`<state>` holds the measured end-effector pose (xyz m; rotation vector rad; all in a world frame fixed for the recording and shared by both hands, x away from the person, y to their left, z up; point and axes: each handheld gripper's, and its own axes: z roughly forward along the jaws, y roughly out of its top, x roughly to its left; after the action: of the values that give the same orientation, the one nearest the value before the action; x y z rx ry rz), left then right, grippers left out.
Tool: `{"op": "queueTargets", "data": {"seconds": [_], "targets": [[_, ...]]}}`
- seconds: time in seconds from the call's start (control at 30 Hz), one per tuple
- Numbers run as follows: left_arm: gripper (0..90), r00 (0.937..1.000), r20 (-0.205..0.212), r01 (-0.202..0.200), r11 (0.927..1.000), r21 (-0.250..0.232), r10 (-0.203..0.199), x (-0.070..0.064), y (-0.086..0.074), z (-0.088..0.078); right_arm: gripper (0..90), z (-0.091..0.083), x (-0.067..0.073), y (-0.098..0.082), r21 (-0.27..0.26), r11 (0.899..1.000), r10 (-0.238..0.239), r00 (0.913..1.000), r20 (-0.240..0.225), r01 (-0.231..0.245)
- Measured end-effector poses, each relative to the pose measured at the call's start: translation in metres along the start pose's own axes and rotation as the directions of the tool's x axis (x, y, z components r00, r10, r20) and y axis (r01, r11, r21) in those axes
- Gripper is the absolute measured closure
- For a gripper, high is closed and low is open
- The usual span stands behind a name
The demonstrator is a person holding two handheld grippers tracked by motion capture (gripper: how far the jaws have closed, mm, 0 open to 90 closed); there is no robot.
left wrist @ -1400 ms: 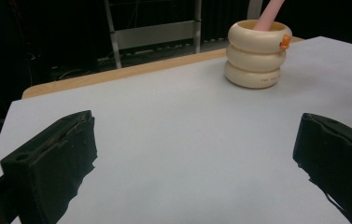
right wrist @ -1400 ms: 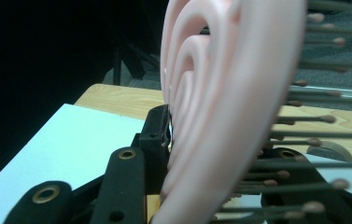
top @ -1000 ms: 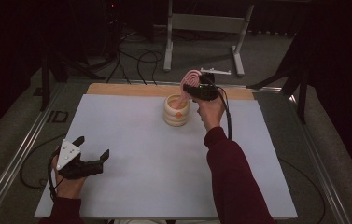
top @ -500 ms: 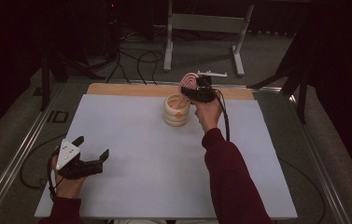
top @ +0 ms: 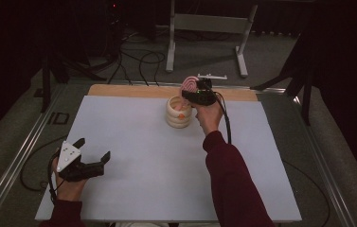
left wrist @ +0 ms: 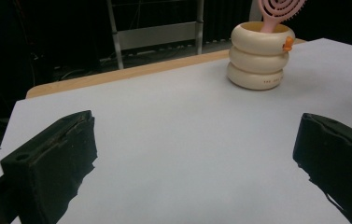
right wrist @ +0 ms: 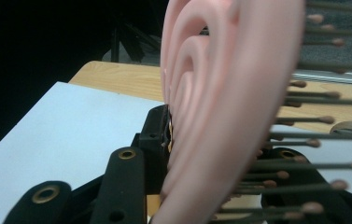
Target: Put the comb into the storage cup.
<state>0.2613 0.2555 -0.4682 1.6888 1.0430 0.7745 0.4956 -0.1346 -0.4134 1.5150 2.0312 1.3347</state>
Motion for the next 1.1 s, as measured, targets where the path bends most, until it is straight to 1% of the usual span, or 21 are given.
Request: {"op": "queueTargets", "data": {"seconds": [0.33, 0.43, 0.53, 0.67, 0.83, 0.97, 1.1], "targets": [[0.2, 1.0, 0.0, 0.001, 1.0, 0.002, -0.001, 0.0, -0.0003, 0.0006, 62.9, 0.0004, -0.0011, -0.0006, -0.003, 1.0, 0.006, 1.0, 0.007, -0.006], [0.2, 1.0, 0.001, 0.001, 1.0, 0.005, -0.001, 0.0, -0.0005, 0.001, 62.9, 0.0013, -0.001, -0.001, 0.005, 1.0, -0.007, 0.9997, 0.022, 0.006], [0.2, 1.0, 0.001, 0.002, 1.0, 0.005, -0.002, 0.0, -0.0005, 0.0012, 62.9, 0.0028, -0.0011, -0.0021, 0.007, 1.0, -0.003, 0.9999, 0.015, 0.002], [0.2, 1.0, 0.0, 0.003, 1.0, 0.004, -0.003, 0.0002, -0.0005, 0.0008, 62.8, 0.0032, 0.0, -0.002, 0.006, 1.0, -0.008, 0.9998, 0.017, 0.008], [0.2, 1.0, -0.002, 0.003, 1.0, 0.003, -0.003, 0.0004, -0.0001, 0.0004, 62.8, 0.0024, -0.0008, -0.0023, 0.007, 1.0, 0.007, 0.9999, 0.013, -0.007], [0.2, 1.0, -0.001, 0.002, 1.0, 0.003, -0.002, 0.0002, -0.0001, 0.0006, 62.8, 0.0021, -0.0009, -0.0027, 0.005, 1.0, 0.008, 0.9999, 0.006, -0.008], [0.2, 1.0, -0.001, 0.002, 1.0, 0.003, -0.002, 0.0003, 0.0, 0.0006, 62.9, 0.0019, -0.0025, -0.004, -0.001, 1.0, 0.027, 0.9996, -0.008, -0.027]]}}
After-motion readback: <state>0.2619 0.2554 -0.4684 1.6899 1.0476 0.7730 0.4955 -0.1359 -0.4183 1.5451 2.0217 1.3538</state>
